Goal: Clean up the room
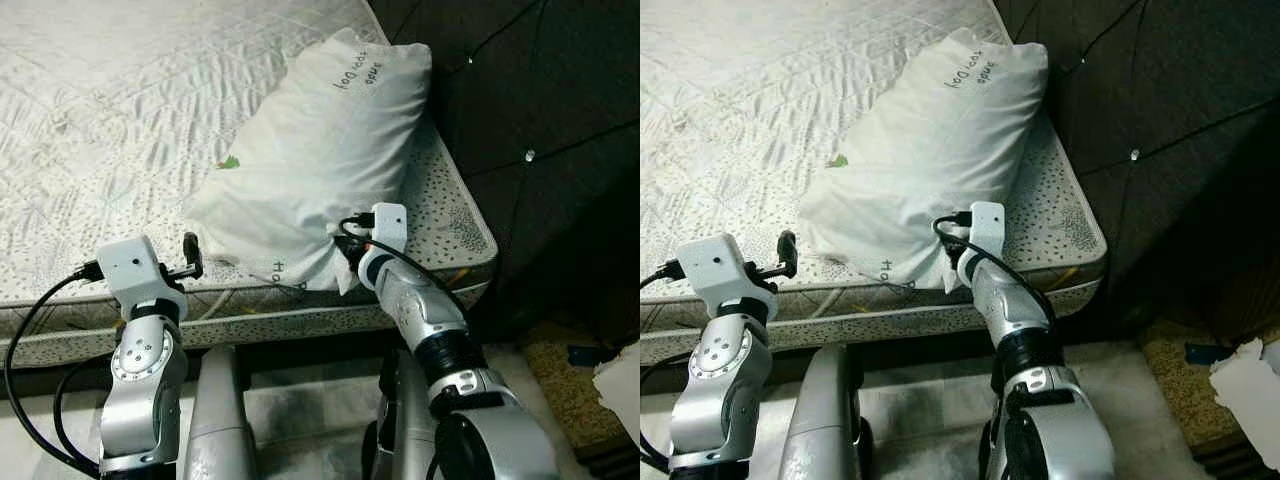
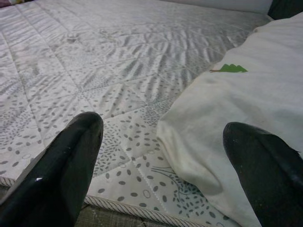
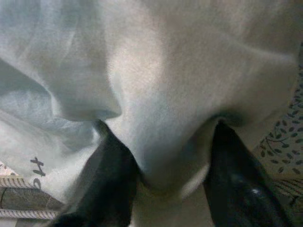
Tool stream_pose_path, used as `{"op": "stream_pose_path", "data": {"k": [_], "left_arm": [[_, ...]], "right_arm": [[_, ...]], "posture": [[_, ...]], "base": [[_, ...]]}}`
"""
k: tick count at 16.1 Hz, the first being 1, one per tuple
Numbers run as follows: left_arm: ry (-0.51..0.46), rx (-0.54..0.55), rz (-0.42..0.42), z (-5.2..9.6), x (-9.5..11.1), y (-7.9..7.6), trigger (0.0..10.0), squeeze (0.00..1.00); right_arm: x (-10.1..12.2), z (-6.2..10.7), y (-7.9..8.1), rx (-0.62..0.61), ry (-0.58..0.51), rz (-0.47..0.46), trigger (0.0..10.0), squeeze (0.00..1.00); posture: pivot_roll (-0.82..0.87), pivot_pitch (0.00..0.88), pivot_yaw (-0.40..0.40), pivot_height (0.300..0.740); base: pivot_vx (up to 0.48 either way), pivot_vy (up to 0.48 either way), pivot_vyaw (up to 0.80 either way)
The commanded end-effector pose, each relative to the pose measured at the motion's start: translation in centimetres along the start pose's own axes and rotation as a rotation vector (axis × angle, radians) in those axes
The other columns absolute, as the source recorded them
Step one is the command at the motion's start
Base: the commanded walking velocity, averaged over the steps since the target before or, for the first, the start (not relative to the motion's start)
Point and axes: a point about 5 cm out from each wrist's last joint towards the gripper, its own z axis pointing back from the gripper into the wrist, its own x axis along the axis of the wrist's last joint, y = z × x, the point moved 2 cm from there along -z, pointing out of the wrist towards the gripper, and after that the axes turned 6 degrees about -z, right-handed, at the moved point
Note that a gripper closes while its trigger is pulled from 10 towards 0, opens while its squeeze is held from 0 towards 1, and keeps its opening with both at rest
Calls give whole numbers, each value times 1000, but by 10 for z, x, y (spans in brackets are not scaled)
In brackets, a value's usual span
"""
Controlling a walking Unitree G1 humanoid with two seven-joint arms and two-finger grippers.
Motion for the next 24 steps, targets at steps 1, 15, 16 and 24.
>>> {"op": "stream_pose_path", "data": {"k": [1,15,16,24], "left_arm": [[7,12,-10,-1,-3,3,10000,0],[-38,73,-28,-19,5,15,10000,0],[-39,80,-31,-20,5,16,10000,0],[-37,81,-33,-22,2,15,10000,0]], "right_arm": [[14,-2,-8,-25,-43,-15,0,0],[169,38,-107,-284,-533,86,0,0],[161,38,-111,-261,-520,122,0,0],[53,29,-116,-192,-324,163,0,0]], "posture": [[93,82,-8,546],[77,5,-4,546],[75,3,-5,546],[57,0,9,546]], "base": [[0,0,0],[0,0,0],[0,0,0],[0,0,0]]}}
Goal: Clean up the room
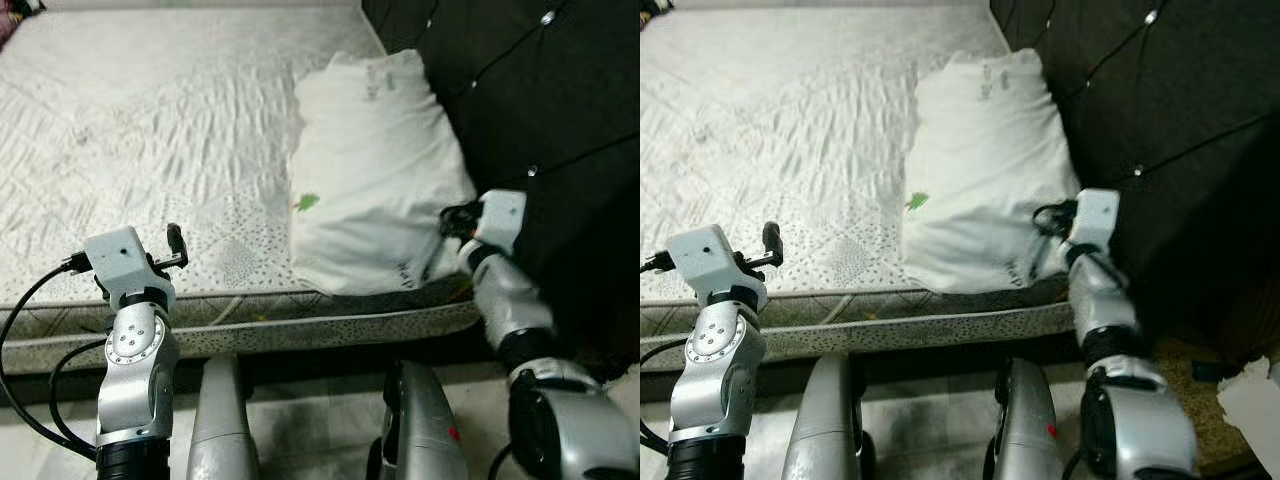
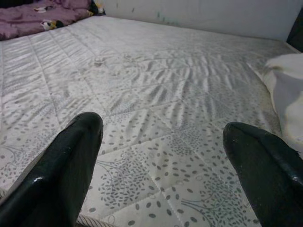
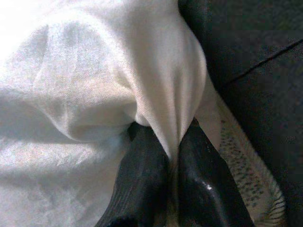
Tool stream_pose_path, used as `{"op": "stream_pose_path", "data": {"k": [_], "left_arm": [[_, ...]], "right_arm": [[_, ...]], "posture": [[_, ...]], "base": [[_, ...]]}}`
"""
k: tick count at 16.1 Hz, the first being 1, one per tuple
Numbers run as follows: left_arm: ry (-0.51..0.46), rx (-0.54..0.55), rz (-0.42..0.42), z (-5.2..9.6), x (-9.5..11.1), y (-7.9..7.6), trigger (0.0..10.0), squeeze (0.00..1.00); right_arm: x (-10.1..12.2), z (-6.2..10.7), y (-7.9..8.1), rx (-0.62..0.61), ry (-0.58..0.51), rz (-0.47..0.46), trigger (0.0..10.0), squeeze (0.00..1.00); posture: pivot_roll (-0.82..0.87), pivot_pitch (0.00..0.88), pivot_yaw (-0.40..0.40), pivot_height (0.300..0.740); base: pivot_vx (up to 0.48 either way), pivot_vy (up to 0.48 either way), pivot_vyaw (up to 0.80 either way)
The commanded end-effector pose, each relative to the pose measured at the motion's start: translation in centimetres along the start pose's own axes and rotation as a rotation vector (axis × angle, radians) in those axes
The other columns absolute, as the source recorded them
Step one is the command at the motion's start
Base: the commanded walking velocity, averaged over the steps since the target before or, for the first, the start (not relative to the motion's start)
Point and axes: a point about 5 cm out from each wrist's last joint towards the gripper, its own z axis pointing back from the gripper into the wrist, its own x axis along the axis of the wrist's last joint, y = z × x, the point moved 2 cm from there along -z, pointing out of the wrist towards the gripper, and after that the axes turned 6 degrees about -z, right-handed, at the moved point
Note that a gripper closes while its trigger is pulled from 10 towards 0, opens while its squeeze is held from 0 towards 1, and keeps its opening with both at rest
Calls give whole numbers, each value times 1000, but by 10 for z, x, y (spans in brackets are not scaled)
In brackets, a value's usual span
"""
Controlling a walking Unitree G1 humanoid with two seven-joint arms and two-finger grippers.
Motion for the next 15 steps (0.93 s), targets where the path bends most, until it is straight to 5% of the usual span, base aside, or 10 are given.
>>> {"op": "stream_pose_path", "data": {"k": [1,5,9,13,15], "left_arm": [[-10,6,-16,-3,2,0,10000,0],[-19,11,-18,-5,4,2,10000,0],[-18,45,-26,-3,2,12,10000,0],[-11,57,-35,-3,-3,17,10000,0],[-13,55,-35,-8,-4,16,10000,0]], "right_arm": [[6,-2,6,29,-24,13,0,0],[50,-17,-9,-33,-57,-6,0,0],[100,-14,-54,-247,-162,-20,0,0],[78,-7,-73,-318,-90,-7,0,0],[41,-2,-73,-327,7,-29,0,0]], "posture": [[57,0,12,546],[68,0,9,546],[86,0,-4,546],[86,0,-3,546],[88,0,-1,546]], "base": [[0,0,0],[0,0,0],[0,0,0],[0,0,0],[0,0,0]]}}
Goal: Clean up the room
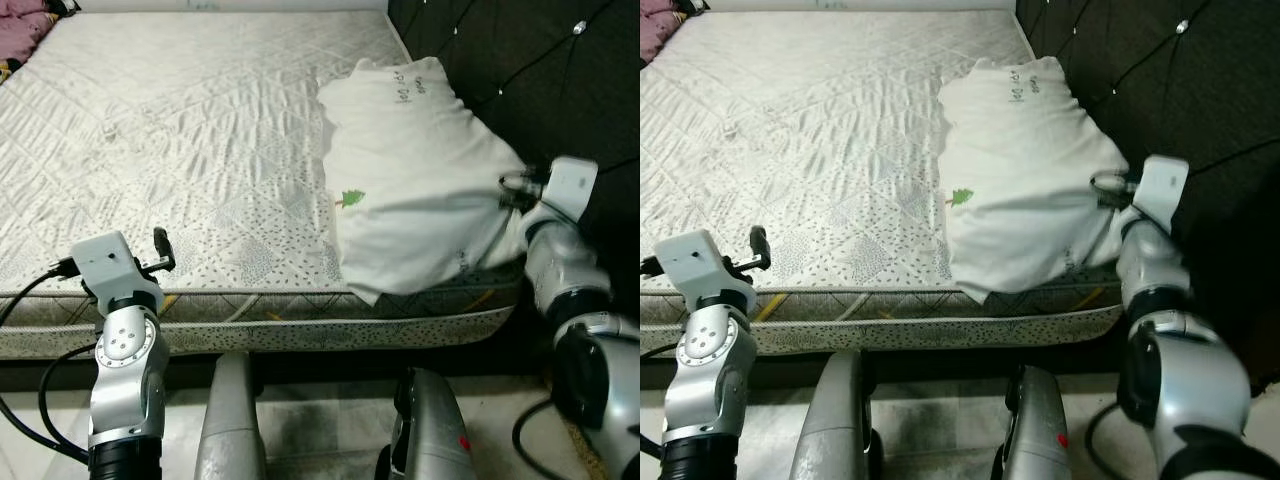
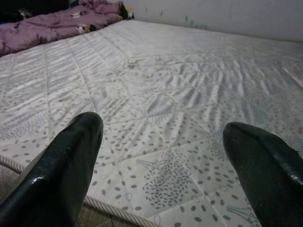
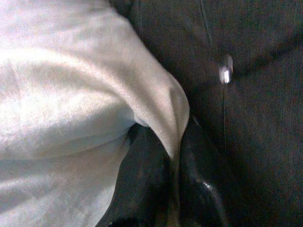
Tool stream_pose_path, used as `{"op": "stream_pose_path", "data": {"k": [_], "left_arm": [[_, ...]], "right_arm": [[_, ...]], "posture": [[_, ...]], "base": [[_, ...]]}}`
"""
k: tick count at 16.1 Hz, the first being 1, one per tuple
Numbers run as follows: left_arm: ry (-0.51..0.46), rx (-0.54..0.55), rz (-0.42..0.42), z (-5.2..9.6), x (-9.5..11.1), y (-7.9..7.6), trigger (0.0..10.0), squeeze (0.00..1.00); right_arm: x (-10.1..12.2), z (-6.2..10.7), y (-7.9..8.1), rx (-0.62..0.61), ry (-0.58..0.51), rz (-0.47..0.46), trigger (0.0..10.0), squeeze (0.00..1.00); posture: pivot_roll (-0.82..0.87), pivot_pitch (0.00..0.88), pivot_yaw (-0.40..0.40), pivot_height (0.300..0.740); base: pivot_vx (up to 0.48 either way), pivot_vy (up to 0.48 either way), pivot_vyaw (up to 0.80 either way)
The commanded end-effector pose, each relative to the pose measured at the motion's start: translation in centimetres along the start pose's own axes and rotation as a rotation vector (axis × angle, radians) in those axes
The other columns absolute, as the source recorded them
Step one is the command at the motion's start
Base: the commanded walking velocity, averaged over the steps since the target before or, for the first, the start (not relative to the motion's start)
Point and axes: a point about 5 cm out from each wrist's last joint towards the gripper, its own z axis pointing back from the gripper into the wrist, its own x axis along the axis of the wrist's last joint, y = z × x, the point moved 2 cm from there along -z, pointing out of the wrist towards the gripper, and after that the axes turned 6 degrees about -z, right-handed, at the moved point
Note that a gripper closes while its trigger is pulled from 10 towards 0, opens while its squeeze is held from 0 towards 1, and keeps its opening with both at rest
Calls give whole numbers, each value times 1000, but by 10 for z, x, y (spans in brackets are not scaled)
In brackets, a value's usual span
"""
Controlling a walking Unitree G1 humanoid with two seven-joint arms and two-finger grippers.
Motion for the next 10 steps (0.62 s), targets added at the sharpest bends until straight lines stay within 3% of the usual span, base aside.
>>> {"op": "stream_pose_path", "data": {"k": [1,2,3,4,5,7,10], "left_arm": [[-21,-7,-5,-5,5,-1,10000,0],[-25,-29,20,-7,7,-4,10000,0],[-29,-25,7,-8,8,-3,10000,0],[-32,-22,1,-9,8,-3,10000,0],[-33,-10,-7,-10,7,0,10000,0],[-26,24,-11,-10,4,6,10000,0],[-27,39,-16,-11,4,10,10000,0]], "right_arm": [[-8,1,2,-2,7,-18,0,0],[-14,3,11,28,9,7,4118,267],[-19,4,22,66,5,45,7608,1000],[-21,5,29,92,-10,56,10000,1000],[-22,9,44,143,-59,83,10000,1000],[-16,12,53,167,-146,159,10000,1000],[1,11,48,92,-248,186,10000,1000]], "posture": [[88,0,2,546],[88,0,6,546],[90,0,7,546],[94,0,10,546],[99,0,11,546],[103,0,13,546],[108,0,12,546]], "base": [[0,0,0],[0,0,0],[0,0,0],[0,0,0],[0,0,0],[0,0,0],[0,0,0]]}}
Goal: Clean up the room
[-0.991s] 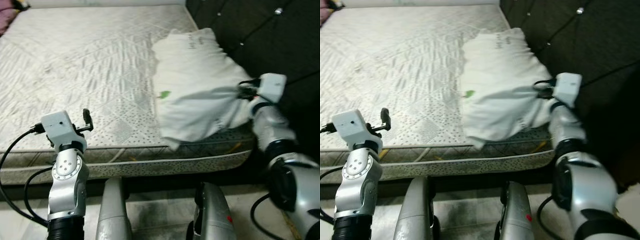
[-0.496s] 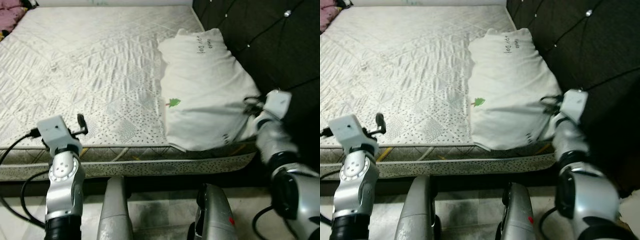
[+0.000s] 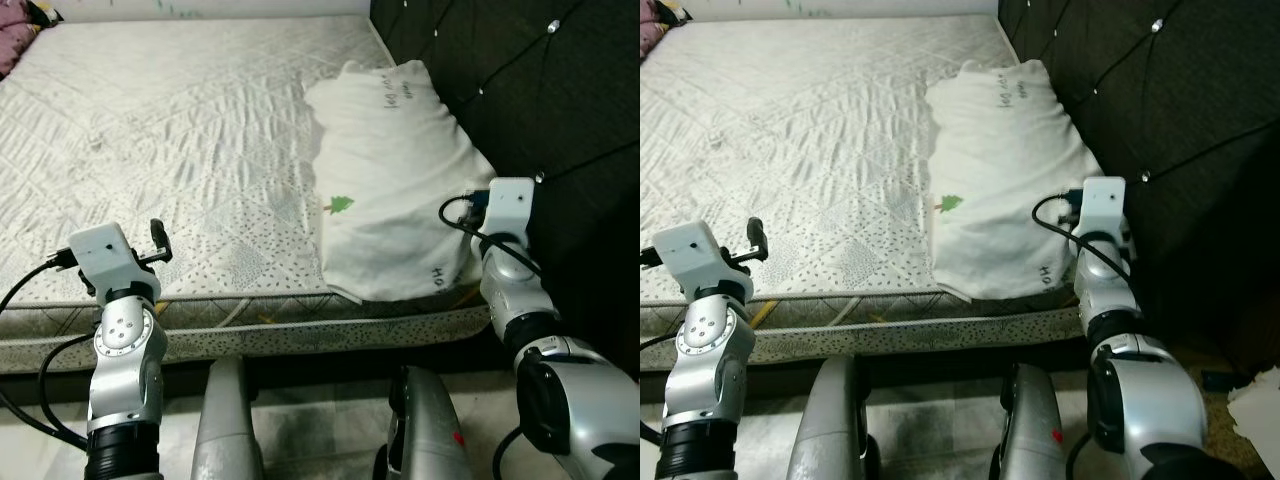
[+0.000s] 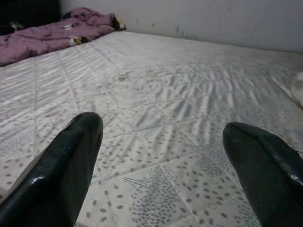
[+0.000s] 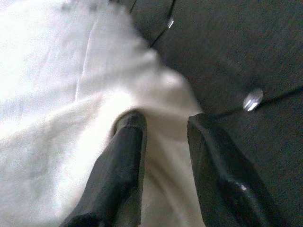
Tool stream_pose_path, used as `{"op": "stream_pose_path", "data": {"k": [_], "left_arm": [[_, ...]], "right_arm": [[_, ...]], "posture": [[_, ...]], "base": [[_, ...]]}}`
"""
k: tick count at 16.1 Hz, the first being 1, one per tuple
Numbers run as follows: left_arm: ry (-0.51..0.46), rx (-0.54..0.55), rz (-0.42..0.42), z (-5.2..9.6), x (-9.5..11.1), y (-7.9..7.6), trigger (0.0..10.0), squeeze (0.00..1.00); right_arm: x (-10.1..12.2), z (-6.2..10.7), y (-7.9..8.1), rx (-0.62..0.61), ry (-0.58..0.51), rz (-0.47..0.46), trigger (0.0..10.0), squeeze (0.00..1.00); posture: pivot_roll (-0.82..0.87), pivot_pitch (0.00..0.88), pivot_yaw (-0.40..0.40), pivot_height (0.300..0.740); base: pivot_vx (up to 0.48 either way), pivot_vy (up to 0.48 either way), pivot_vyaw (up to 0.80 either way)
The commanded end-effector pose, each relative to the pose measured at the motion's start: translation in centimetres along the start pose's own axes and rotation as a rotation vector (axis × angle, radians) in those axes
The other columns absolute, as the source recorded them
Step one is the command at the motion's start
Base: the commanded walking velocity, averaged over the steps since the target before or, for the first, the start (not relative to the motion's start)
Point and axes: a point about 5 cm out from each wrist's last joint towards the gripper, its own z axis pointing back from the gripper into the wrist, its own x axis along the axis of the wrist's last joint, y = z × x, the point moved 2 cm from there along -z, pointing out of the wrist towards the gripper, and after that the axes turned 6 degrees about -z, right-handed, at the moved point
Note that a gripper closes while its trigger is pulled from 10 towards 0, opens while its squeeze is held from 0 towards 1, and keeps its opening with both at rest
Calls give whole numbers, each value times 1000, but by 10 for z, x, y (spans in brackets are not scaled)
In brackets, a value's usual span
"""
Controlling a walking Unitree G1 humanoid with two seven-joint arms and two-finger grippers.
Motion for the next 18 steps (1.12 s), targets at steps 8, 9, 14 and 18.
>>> {"op": "stream_pose_path", "data": {"k": [8,9,14,18], "left_arm": [[18,51,-15,6,-11,9,10000,0],[20,52,-17,9,-12,9,10000,0],[7,66,-30,16,-10,13,10000,0],[-77,8,-9,14,16,-4,10000,0]], "right_arm": [[-7,22,38,106,-81,-57,10000,1000],[-17,29,47,150,-40,-77,10000,1000],[-16,39,62,229,-33,-174,10000,1000],[24,52,100,392,-178,-285,10000,1000]], "posture": [[98,0,2,546],[98,0,1,546],[107,0,-3,546],[93,0,7,546]], "base": [[0,0,0],[0,0,0],[0,0,0],[0,0,0]]}}
